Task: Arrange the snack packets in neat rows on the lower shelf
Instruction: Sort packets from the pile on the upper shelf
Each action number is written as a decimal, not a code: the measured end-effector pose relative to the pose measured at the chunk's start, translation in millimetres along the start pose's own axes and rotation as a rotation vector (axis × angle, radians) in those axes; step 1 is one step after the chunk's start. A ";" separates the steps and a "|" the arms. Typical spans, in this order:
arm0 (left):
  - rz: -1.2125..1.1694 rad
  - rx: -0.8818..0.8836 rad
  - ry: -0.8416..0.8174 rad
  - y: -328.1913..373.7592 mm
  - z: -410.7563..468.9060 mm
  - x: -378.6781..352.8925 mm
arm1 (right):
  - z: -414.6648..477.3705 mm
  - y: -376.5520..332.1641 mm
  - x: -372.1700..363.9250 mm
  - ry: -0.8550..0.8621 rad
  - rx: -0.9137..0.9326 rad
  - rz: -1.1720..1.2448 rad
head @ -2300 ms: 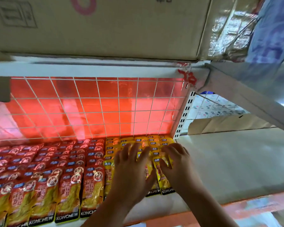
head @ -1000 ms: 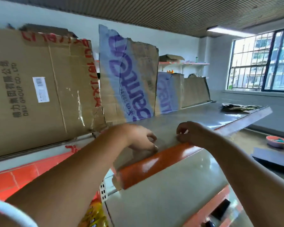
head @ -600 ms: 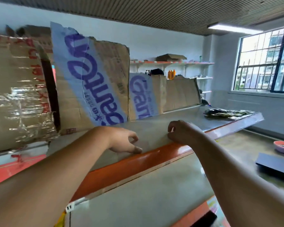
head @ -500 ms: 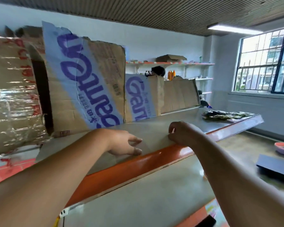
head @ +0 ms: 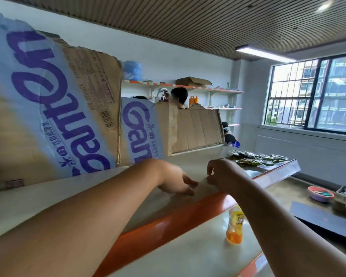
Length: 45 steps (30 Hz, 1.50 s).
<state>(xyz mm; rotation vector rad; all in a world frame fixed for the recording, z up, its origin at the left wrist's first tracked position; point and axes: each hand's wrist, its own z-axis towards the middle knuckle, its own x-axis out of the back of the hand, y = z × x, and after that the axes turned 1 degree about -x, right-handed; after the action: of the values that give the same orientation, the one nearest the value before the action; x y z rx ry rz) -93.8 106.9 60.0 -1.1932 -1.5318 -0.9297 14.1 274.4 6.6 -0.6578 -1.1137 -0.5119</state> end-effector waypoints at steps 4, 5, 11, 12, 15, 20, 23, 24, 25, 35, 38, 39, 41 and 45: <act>0.013 0.008 0.081 7.1 18.0 14.8 | 14.4 32.9 4.3 0.179 -0.014 -0.090; 0.018 0.007 0.081 9.4 25.2 17.0 | 20.7 42.4 5.6 0.201 -0.011 -0.109; 0.009 0.050 0.084 26.4 68.1 30.6 | 57.8 95.3 9.8 0.336 0.055 -0.123; -0.009 0.085 0.089 27.8 74.4 35.0 | 64.0 102.1 11.0 0.364 0.080 -0.110; -0.074 0.201 0.075 35.7 99.8 46.9 | 87.6 129.0 18.6 0.371 0.119 -0.046; -0.286 0.212 0.356 37.0 142.5 44.5 | 123.6 165.9 30.8 0.081 0.005 -0.002; -0.316 0.188 0.466 28.3 151.5 30.1 | 131.9 165.4 26.1 -0.247 0.029 -0.041; -0.322 0.190 0.440 23.5 152.4 26.8 | 133.5 163.2 21.0 -0.299 0.048 -0.038; -0.342 0.197 0.421 19.7 153.0 25.5 | 135.0 160.5 15.2 -0.317 0.062 -0.032; -0.404 0.184 0.368 21.3 157.4 25.9 | 110.5 100.6 13.3 -0.381 0.283 -0.023; -0.378 0.206 0.347 21.1 152.8 30.8 | 95.1 67.4 18.1 -0.445 0.422 -0.062; -0.377 0.239 0.347 18.8 149.8 33.1 | 94.1 57.0 16.6 -0.451 0.440 -0.045; -0.348 0.311 0.336 11.3 142.2 37.4 | 94.7 36.7 10.3 -0.505 0.498 -0.023; -0.373 0.467 0.327 -4.7 124.9 38.8 | 92.0 6.3 10.8 -0.574 0.643 -0.028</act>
<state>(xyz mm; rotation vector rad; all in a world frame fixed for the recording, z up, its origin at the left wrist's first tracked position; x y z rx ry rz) -129.2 232.8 64.8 -0.4087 -1.6079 -0.8847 -37.0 343.3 41.9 -0.2155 -1.7233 0.0443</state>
